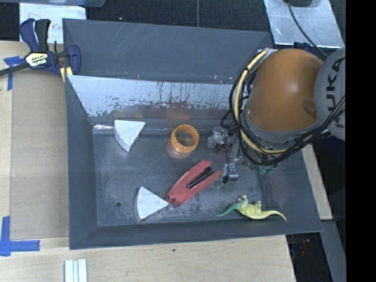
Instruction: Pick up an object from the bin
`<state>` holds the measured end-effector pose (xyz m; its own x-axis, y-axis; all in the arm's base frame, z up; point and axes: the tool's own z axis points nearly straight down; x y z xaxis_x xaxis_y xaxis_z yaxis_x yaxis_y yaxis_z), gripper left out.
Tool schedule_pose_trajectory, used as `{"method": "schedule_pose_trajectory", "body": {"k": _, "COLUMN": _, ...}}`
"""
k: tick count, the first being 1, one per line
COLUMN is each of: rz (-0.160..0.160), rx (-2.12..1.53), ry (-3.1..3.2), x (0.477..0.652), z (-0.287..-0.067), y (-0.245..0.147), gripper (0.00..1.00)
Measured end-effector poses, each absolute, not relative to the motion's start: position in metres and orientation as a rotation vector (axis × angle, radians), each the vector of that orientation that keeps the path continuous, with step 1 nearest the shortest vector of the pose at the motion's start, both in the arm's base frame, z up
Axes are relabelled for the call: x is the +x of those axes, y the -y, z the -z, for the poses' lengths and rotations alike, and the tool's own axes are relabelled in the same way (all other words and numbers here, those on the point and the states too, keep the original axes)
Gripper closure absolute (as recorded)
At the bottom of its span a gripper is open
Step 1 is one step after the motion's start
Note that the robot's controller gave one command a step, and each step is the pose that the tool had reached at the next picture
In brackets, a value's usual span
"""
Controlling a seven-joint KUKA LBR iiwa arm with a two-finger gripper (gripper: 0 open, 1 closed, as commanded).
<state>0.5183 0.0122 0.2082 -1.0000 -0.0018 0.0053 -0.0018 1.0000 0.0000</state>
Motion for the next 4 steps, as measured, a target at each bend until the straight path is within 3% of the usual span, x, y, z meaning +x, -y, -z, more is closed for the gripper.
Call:
{"method": "schedule_pose_trajectory", "body": {"k": 1, "rz": 0.0, "rx": 0.002, "ry": 3.145, "x": 0.52, "z": -0.213, "y": -0.012, "gripper": 0.0}}
{"method": "schedule_pose_trajectory", "body": {"k": 2, "rz": -0.001, "rx": 0.238, "ry": 3.138, "x": 0.524, "z": -0.158, "y": -0.019, "gripper": 0.0}}
{"method": "schedule_pose_trajectory", "body": {"k": 3, "rz": -0.004, "rx": 0.764, "ry": 3.06, "x": 0.529, "z": -0.144, "y": -0.034, "gripper": 0.0}}
{"method": "schedule_pose_trajectory", "body": {"k": 4, "rz": -0.003, "rx": 0.948, "ry": 3.003, "x": 0.54, "z": -0.132, "y": -0.038, "gripper": 0.0}}
